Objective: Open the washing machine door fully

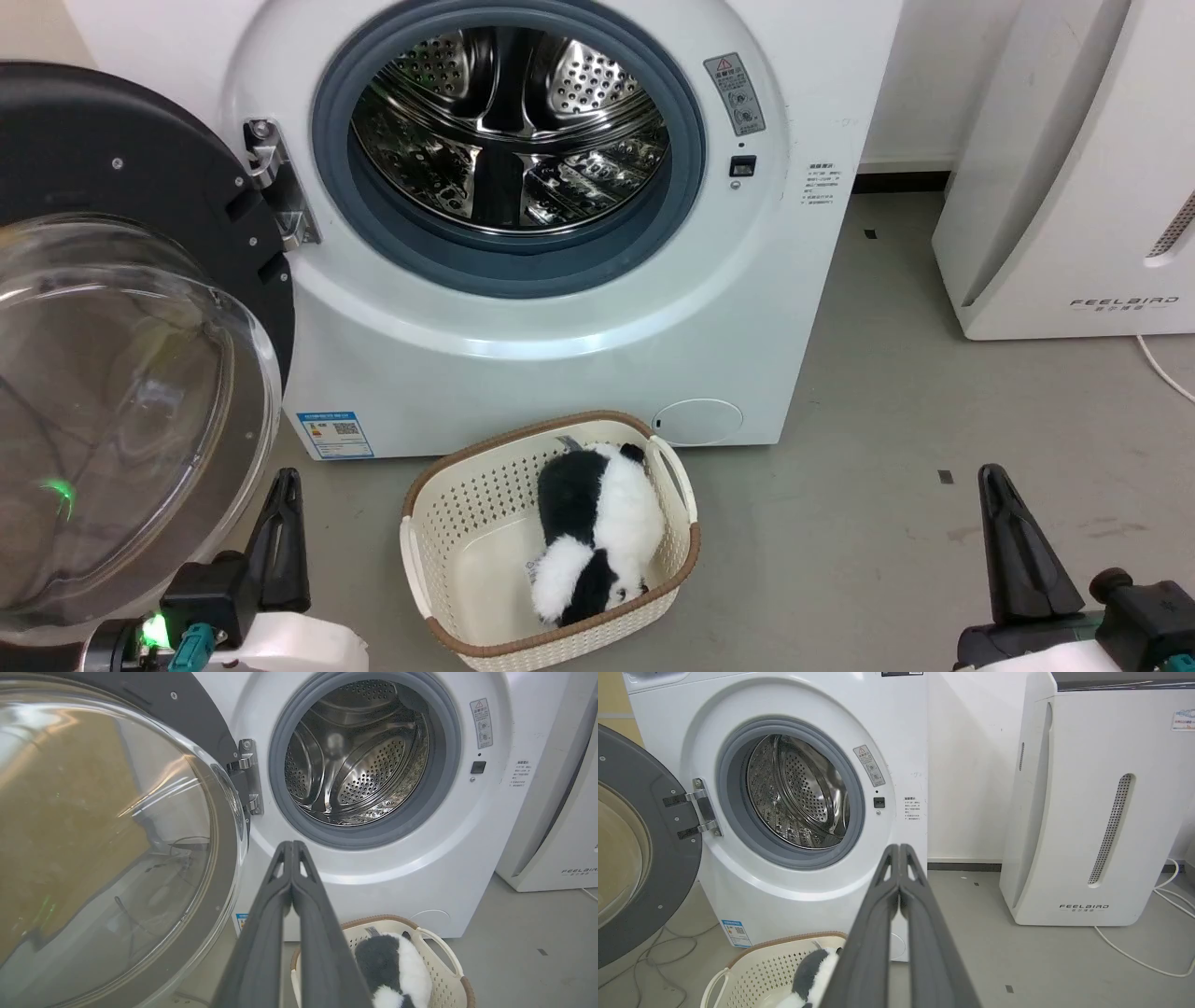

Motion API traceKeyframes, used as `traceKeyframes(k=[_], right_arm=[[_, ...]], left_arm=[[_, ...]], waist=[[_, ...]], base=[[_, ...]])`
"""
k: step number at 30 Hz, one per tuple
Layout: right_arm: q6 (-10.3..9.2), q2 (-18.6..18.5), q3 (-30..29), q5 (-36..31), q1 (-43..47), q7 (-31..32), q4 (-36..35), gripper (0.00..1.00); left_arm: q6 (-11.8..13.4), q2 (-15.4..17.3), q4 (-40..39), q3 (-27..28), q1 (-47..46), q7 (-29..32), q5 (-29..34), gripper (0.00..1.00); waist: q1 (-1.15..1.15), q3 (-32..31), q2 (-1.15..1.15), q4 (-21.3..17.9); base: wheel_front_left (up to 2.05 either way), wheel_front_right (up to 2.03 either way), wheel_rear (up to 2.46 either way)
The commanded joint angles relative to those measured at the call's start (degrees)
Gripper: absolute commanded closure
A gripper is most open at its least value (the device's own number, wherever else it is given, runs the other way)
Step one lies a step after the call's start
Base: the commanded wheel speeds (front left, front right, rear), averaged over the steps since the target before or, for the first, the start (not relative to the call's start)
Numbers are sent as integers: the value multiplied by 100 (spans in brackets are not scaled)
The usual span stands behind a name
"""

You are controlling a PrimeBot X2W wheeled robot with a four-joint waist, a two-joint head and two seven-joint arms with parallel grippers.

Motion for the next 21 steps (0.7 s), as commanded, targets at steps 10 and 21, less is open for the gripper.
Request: traceKeyframes(k=[10, 21], right_arm=[[1, 2, 21, -61, -74, 137, 29, 100], [1, 4, 37, -109, -119, 254, 52, 100]], left_arm=[[29, -19, -87, -60, 2, 138, 22, 100], [47, -31, -149, -112, 4, 255, 35, 100]], waist=[[0, 2, 0, 15], [0, 4, 0, 28]], base=[[0, 0, 0], [0, 0, 0]])
